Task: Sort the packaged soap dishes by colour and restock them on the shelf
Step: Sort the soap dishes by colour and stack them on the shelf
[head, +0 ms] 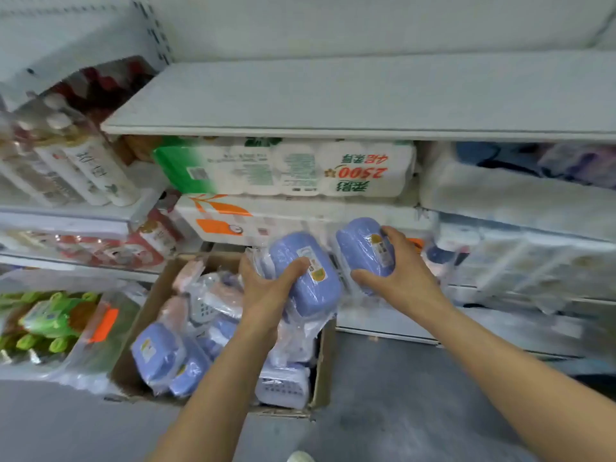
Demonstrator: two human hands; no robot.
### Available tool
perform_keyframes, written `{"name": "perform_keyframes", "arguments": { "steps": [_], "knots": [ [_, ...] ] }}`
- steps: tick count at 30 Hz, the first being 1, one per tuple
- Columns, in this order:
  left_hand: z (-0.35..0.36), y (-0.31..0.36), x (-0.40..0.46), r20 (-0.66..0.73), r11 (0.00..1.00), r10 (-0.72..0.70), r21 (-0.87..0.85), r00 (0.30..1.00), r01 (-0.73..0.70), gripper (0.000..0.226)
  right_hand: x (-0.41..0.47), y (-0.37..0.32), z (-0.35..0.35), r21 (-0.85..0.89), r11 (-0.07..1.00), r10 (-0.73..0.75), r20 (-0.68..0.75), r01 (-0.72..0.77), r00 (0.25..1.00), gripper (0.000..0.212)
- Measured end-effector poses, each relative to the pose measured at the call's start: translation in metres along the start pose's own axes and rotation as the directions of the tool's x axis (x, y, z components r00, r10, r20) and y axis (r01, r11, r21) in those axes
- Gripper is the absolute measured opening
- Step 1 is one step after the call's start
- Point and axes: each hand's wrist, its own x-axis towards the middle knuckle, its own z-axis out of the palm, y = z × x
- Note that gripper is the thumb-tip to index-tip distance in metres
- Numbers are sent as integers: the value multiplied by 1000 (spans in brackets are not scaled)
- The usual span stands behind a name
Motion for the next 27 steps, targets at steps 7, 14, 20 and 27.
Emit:
{"name": "perform_keyframes", "arguments": {
  "steps": [7,14,20,27],
  "knots": [
    [212,-21,-99,343,999,-11,44,939,-5,117,-62,132,-186,-32,986,158,-176,-166,972,86],
    [404,-76,-197,544,996,-81,85,835,41,125,-139,277,-343,78,937,348,-299,-341,888,91],
    [531,-110,-248,635,974,-195,213,747,73,131,-184,374,-417,225,836,548,-386,-501,742,91],
    [645,-150,-265,714,942,-261,335,649,11,130,-197,469,-458,314,705,708,-366,-636,604,83]
  ]
}}
